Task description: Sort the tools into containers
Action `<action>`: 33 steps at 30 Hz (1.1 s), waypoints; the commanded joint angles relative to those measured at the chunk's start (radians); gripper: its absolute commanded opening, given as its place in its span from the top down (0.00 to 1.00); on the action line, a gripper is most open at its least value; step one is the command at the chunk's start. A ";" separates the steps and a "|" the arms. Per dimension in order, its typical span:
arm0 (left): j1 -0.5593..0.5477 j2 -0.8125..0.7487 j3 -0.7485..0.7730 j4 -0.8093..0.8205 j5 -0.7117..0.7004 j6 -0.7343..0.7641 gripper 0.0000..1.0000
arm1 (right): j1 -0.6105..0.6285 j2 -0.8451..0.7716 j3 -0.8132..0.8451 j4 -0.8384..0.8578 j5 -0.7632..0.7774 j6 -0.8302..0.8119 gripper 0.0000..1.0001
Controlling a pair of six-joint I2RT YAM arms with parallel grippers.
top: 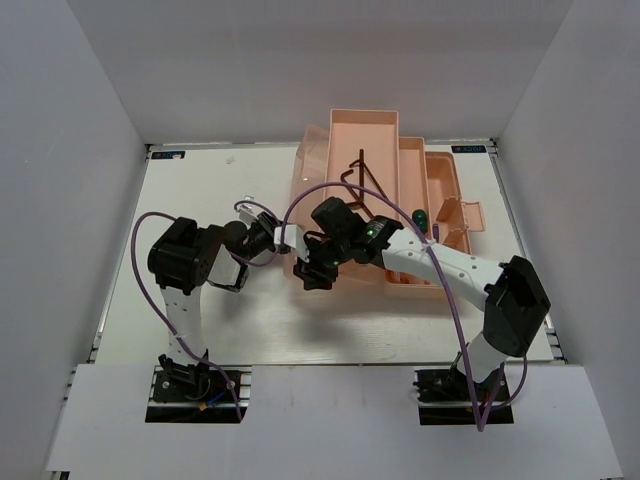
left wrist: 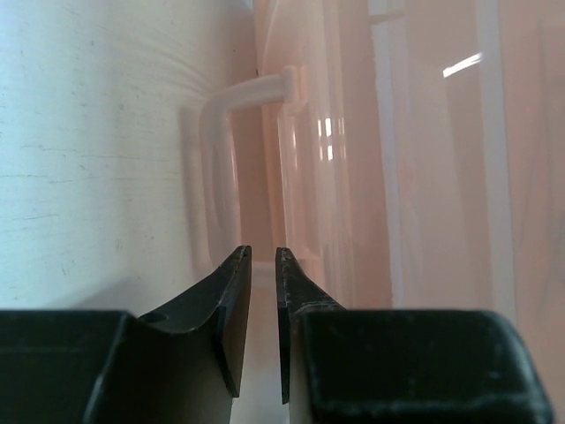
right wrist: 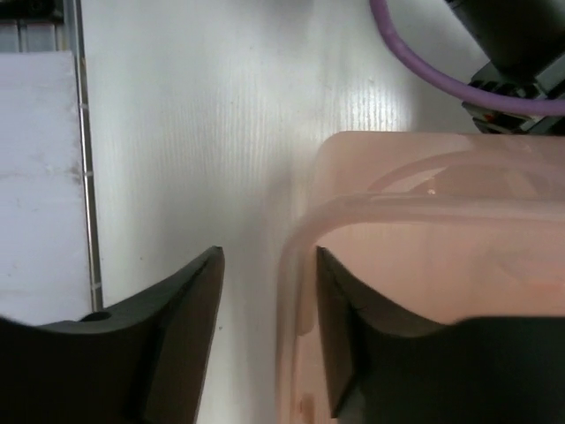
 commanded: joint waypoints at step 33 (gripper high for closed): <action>-0.047 0.008 0.075 0.371 0.029 -0.027 0.73 | 0.160 -0.002 -0.044 -0.072 0.604 0.149 0.25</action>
